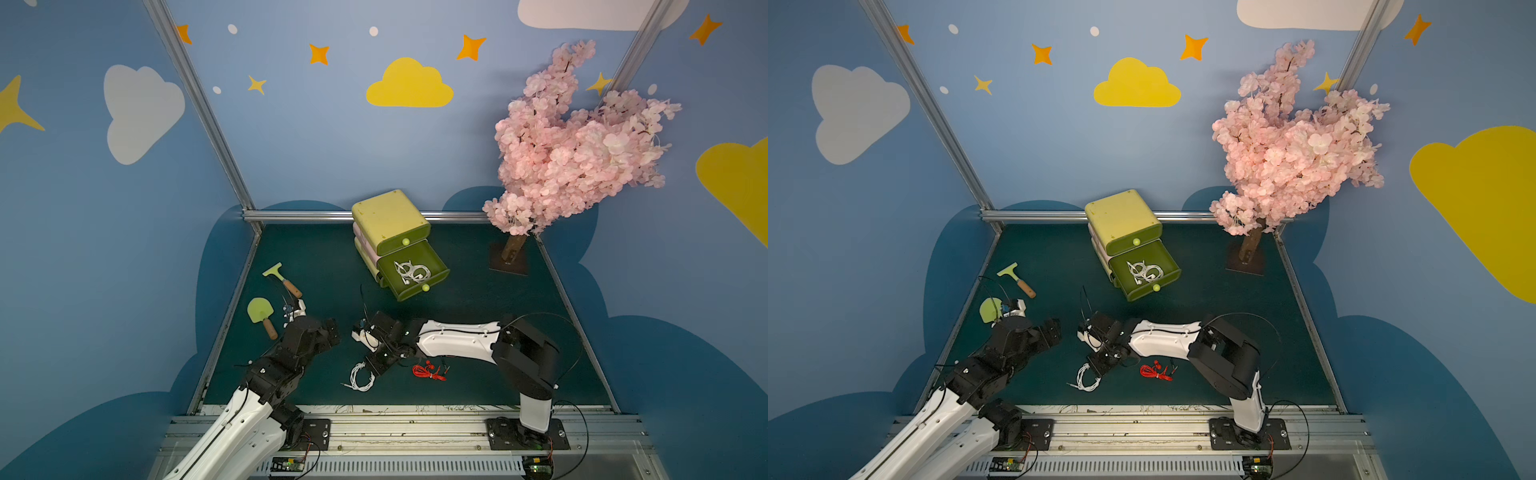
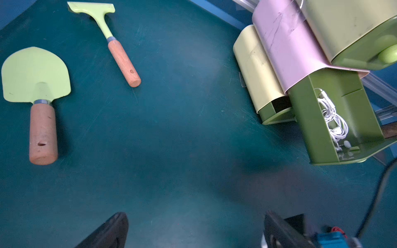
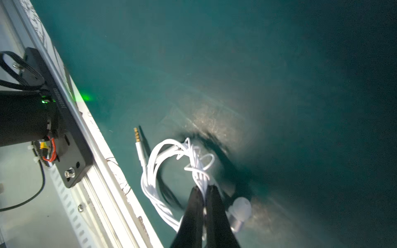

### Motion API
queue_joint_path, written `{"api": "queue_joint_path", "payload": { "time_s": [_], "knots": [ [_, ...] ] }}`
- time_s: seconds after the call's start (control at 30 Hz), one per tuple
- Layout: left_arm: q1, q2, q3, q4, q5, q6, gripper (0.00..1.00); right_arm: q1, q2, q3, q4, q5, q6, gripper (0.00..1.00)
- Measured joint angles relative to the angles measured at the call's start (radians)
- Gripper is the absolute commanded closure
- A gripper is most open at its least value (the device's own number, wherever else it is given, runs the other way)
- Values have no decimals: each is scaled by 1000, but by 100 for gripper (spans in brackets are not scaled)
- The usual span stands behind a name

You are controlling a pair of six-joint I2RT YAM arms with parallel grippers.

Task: Place the wired earphones into the drawer by color
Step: Pick up the wired earphones from the center of the board.

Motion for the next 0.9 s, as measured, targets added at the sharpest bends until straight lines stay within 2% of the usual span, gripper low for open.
{"api": "queue_joint_path", "payload": {
  "time_s": [0.57,0.9],
  "knots": [
    [2,43,0,26,42,10,0,-126,-363,-107,-13,36,10,100],
    [2,77,0,89,127,42,0,-203,-593,-113,-64,211,-18,99]
  ]
}}
